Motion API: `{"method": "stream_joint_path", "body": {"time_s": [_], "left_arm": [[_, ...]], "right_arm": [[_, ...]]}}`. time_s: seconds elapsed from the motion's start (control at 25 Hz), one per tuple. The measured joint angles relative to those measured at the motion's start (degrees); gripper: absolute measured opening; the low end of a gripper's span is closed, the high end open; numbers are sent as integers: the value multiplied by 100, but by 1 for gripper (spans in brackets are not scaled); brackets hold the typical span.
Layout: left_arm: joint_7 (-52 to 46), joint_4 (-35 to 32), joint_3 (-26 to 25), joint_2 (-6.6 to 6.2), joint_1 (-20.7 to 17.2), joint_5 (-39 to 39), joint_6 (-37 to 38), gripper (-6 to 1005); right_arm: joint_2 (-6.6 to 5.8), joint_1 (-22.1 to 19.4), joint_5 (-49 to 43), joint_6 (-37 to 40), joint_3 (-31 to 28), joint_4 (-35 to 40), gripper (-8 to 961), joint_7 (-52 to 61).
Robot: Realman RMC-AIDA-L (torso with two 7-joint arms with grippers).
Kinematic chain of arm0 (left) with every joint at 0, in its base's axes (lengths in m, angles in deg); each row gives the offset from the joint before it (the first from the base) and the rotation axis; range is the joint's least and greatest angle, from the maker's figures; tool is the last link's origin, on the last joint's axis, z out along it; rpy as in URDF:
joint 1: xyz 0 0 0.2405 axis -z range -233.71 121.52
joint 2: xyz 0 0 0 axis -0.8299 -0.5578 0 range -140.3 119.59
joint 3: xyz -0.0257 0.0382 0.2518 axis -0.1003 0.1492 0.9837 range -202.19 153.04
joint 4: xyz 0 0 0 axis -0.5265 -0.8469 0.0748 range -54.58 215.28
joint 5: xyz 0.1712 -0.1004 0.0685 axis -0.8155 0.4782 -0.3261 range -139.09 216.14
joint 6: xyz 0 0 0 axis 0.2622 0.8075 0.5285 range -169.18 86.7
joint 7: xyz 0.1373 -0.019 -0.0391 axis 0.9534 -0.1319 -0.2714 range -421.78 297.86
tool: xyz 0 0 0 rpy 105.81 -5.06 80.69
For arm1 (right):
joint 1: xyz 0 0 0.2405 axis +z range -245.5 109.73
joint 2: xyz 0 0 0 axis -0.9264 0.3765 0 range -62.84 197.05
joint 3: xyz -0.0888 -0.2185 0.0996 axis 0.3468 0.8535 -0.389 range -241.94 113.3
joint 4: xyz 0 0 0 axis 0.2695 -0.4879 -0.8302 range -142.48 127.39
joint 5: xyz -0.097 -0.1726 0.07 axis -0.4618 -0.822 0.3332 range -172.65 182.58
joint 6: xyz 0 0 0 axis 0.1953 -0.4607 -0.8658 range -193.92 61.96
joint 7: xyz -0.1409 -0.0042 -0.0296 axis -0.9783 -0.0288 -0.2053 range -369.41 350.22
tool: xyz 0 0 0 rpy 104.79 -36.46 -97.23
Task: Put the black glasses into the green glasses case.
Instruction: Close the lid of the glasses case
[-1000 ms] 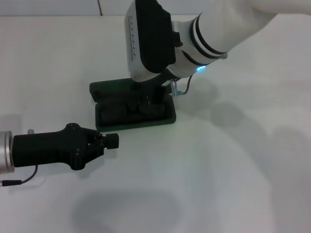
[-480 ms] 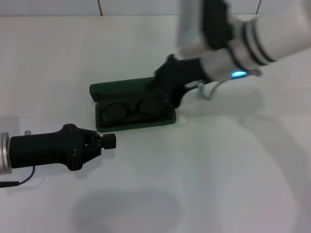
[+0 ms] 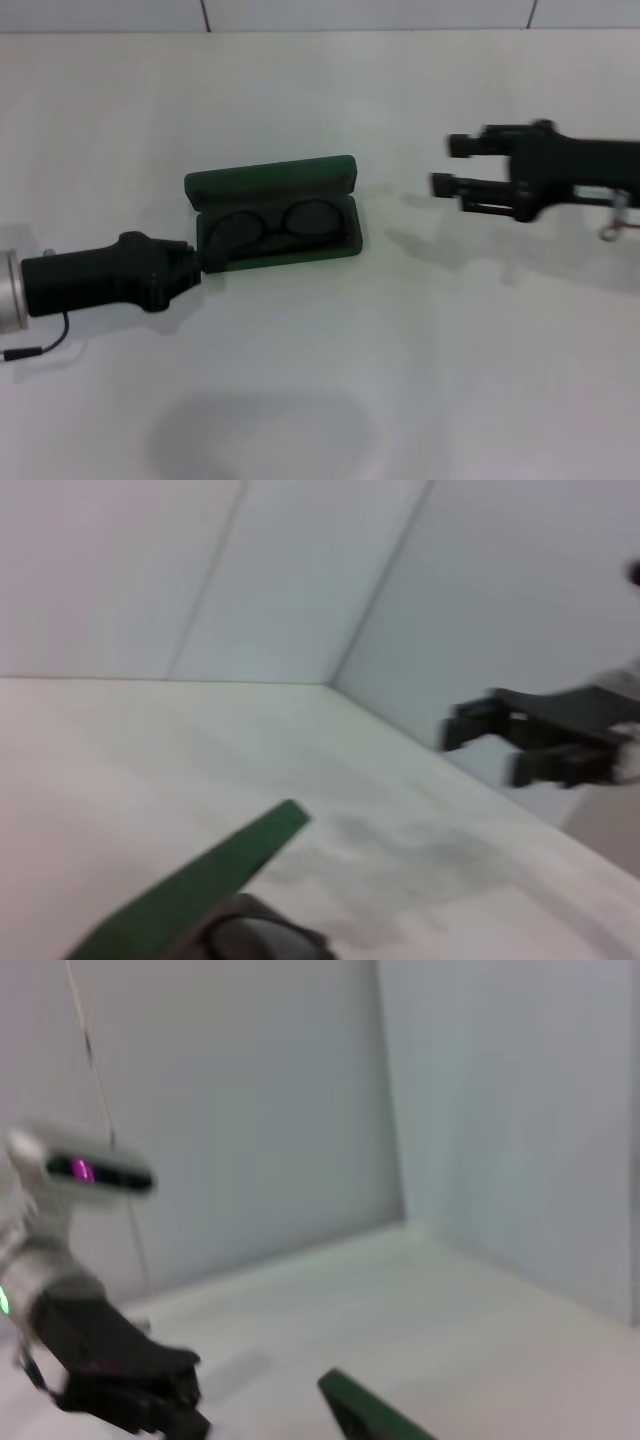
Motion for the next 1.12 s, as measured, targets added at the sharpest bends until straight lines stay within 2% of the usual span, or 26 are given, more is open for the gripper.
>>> {"method": "stream_joint_path", "body": {"time_s": [0.04,0.12,0.24,0.6,1.12], "left_arm": [[-31,1,-2,2,21,-5,-91,77],[-88,11,-2,8,71,-16,-257,78],[-142,21,20,18,145,-70,-467,78],[-205,24,14,112,269,-254,-1305,81],[-142,51,37,146,577,-283,-2359,84]], "right_arm": [[-7,-72,88,258,-316,-340,528,-375],[-32,-179,114,634,-786,-848,557,-940],[-86,-435,95,997,-1038,-1423,601,-1762],[-39,-603,84,1017,-999,-1983,593,-2607],[-29,-661,69,1049,-941,-2026,591,-2659]]}}
